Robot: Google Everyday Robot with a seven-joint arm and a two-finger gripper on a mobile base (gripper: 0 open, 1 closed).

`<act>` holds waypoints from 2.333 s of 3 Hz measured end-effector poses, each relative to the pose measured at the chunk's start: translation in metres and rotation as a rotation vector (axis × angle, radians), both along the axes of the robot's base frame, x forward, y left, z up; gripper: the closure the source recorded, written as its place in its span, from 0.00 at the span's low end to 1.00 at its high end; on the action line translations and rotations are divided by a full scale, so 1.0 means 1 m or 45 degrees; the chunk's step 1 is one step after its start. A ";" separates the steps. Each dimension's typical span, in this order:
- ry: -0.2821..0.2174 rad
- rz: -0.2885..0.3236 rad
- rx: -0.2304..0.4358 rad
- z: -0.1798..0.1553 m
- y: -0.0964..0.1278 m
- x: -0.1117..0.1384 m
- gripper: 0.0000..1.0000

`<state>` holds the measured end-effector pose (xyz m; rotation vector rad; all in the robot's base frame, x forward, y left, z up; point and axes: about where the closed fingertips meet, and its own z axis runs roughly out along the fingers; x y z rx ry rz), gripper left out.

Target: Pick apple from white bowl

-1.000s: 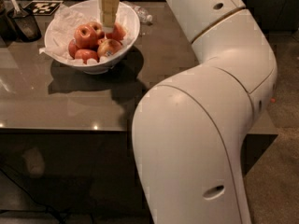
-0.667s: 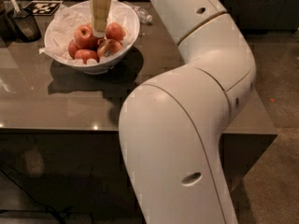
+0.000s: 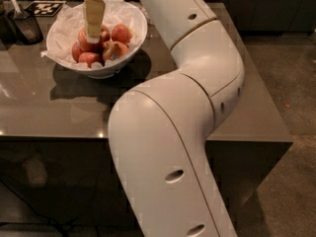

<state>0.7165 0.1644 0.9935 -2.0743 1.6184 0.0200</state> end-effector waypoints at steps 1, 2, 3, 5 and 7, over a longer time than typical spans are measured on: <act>0.013 0.031 0.003 -0.006 0.014 0.002 0.00; 0.026 0.047 0.001 -0.015 0.022 0.005 0.00; 0.051 0.051 0.006 -0.027 0.028 0.011 0.00; 0.120 0.014 0.022 -0.053 0.021 0.021 0.01; 0.150 -0.025 0.026 -0.065 0.007 0.027 0.10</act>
Offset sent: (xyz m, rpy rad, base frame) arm 0.0126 0.0155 -0.0097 -0.0681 0.1047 0.0641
